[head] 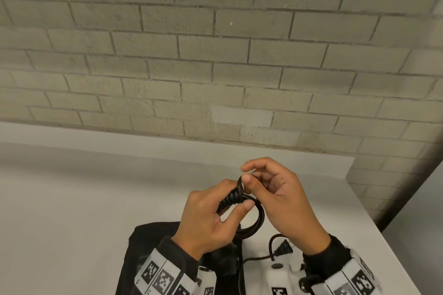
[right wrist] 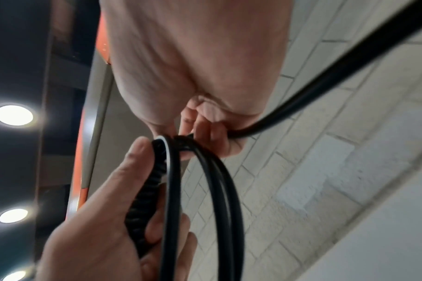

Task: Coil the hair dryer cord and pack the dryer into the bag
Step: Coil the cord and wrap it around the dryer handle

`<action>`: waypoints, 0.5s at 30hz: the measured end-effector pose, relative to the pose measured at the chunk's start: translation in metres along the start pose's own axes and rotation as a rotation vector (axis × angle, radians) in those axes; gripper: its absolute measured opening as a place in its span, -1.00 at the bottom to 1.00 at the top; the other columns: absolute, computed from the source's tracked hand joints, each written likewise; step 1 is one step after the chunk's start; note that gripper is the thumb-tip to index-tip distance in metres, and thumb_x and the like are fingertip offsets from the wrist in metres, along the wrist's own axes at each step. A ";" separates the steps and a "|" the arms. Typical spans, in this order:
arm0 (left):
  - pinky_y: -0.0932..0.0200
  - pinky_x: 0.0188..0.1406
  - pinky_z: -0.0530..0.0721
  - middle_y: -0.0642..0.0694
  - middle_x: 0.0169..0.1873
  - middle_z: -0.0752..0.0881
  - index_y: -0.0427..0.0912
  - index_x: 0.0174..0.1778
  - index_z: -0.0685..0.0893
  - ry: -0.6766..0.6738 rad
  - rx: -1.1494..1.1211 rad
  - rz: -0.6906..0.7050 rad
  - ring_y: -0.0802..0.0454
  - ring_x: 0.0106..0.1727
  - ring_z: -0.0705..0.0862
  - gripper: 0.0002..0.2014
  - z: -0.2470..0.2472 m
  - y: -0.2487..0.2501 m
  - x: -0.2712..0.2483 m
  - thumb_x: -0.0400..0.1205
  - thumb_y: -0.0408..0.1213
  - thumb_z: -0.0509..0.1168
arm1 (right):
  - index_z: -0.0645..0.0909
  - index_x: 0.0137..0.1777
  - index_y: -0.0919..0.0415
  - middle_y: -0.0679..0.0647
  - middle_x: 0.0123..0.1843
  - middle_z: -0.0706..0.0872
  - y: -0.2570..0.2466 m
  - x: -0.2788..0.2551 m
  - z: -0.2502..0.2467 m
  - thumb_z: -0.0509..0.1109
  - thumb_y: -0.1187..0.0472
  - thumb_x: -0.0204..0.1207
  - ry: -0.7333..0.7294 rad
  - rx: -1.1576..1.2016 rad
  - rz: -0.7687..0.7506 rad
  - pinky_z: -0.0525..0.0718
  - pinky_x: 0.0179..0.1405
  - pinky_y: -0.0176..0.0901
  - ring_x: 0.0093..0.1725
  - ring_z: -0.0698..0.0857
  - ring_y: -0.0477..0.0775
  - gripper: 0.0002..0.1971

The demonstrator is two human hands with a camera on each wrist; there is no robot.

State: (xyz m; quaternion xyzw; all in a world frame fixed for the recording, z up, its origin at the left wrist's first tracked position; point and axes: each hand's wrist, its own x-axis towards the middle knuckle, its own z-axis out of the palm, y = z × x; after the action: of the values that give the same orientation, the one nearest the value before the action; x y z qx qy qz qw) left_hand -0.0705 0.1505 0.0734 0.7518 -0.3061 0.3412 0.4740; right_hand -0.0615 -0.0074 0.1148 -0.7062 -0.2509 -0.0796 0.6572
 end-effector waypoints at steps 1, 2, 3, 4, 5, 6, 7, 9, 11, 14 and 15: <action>0.52 -0.37 0.40 0.48 -0.33 0.51 -0.10 0.06 0.71 0.001 -0.002 0.001 0.41 -0.48 0.46 -0.72 0.000 0.000 0.000 0.68 0.03 0.31 | 0.68 0.00 0.25 0.07 -0.24 0.79 0.003 -0.001 0.001 0.43 0.18 0.49 0.017 0.045 0.016 0.70 -0.11 -0.28 -0.19 0.77 -0.04 -0.83; 0.51 -0.38 0.40 0.49 -0.33 0.50 -0.07 0.06 0.70 -0.001 -0.005 0.005 0.40 -0.48 0.45 -0.73 0.000 0.000 0.000 0.68 0.05 0.29 | 0.67 -0.03 0.28 0.07 -0.25 0.77 0.006 -0.002 0.001 0.44 0.18 0.48 0.028 0.079 0.029 0.70 -0.12 -0.26 -0.21 0.75 -0.02 -0.83; 0.51 -0.39 0.41 0.49 -0.33 0.49 -0.05 0.06 0.68 -0.002 -0.009 0.010 0.39 -0.48 0.44 -0.75 0.000 0.000 0.000 0.69 0.05 0.29 | 0.67 -0.06 0.30 0.07 -0.25 0.76 0.009 -0.004 0.001 0.44 0.18 0.48 0.032 0.103 0.045 0.70 -0.12 -0.22 -0.20 0.73 0.01 -0.83; 0.51 -0.39 0.41 0.49 -0.34 0.48 -0.04 0.05 0.67 -0.004 -0.015 0.015 0.39 -0.48 0.44 -0.76 0.001 0.000 0.000 0.69 0.05 0.28 | 0.67 -0.08 0.31 0.09 -0.24 0.75 0.011 -0.005 0.001 0.44 0.17 0.48 0.032 0.119 0.064 0.70 -0.13 -0.18 -0.20 0.72 0.03 -0.82; 0.50 -0.40 0.41 0.47 -0.34 0.49 -0.04 0.04 0.67 -0.005 -0.023 0.020 0.38 -0.47 0.45 -0.76 0.001 -0.001 -0.001 0.69 0.05 0.28 | 0.68 -0.10 0.31 0.10 -0.23 0.75 0.013 -0.007 0.001 0.43 0.16 0.48 0.029 0.134 0.085 0.69 -0.14 -0.16 -0.20 0.71 0.04 -0.81; 0.48 -0.41 0.42 0.42 -0.36 0.52 -0.04 0.03 0.68 -0.004 -0.030 0.022 0.37 -0.48 0.46 -0.75 0.001 -0.001 -0.001 0.70 0.05 0.28 | 0.68 -0.10 0.32 0.11 -0.22 0.76 0.015 -0.010 0.001 0.42 0.15 0.50 0.024 0.151 0.100 0.68 -0.16 -0.17 -0.20 0.72 0.02 -0.80; 0.45 -0.44 0.44 0.34 -0.38 0.56 -0.06 0.02 0.69 0.000 -0.037 0.022 0.33 -0.49 0.48 -0.74 0.002 -0.002 -0.002 0.70 0.06 0.27 | 0.69 -0.10 0.33 0.10 -0.21 0.77 0.017 -0.013 0.001 0.40 0.13 0.52 0.018 0.168 0.104 0.67 -0.17 -0.20 -0.21 0.72 0.00 -0.78; 0.33 -0.52 0.50 0.18 -0.42 0.63 -0.10 0.01 0.70 0.016 -0.049 0.007 0.23 -0.51 0.54 -0.70 0.003 -0.003 -0.004 0.71 0.06 0.26 | 0.71 -0.05 0.28 0.10 -0.17 0.78 0.020 -0.020 -0.001 0.41 -0.02 0.54 -0.002 0.196 0.085 0.65 -0.20 -0.26 -0.23 0.70 -0.04 -0.68; 0.23 -0.55 0.55 0.12 -0.40 0.66 -0.13 -0.01 0.70 0.028 -0.049 -0.015 0.18 -0.50 0.57 -0.68 0.002 -0.006 -0.005 0.71 0.08 0.25 | 0.73 0.02 0.19 0.12 -0.08 0.79 0.024 -0.026 -0.003 0.50 -0.13 0.43 -0.053 0.214 0.072 0.68 -0.14 -0.21 -0.18 0.70 0.05 -0.61; 0.15 -0.53 0.62 0.10 -0.37 0.68 -0.07 -0.03 0.65 0.032 -0.031 -0.031 0.14 -0.46 0.63 -0.70 0.001 -0.009 -0.005 0.71 0.10 0.23 | 0.73 0.05 0.15 0.11 -0.05 0.80 0.026 -0.032 -0.004 0.63 0.08 0.33 -0.115 0.206 0.104 0.72 0.00 -0.15 -0.08 0.73 0.11 -0.67; 0.12 -0.52 0.63 0.08 -0.37 0.69 -0.06 -0.02 0.64 0.028 -0.026 -0.034 0.13 -0.45 0.65 -0.71 0.001 -0.010 -0.005 0.71 0.10 0.22 | 0.73 0.03 0.17 0.08 -0.09 0.80 0.025 -0.032 -0.004 0.62 0.18 0.36 -0.111 0.185 0.110 0.72 -0.03 -0.18 -0.10 0.74 0.04 -0.74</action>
State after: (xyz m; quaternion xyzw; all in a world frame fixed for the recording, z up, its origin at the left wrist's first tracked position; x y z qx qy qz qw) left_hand -0.0657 0.1533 0.0639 0.7457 -0.2912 0.3396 0.4938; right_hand -0.0763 -0.0191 0.0787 -0.6585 -0.2541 0.0193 0.7081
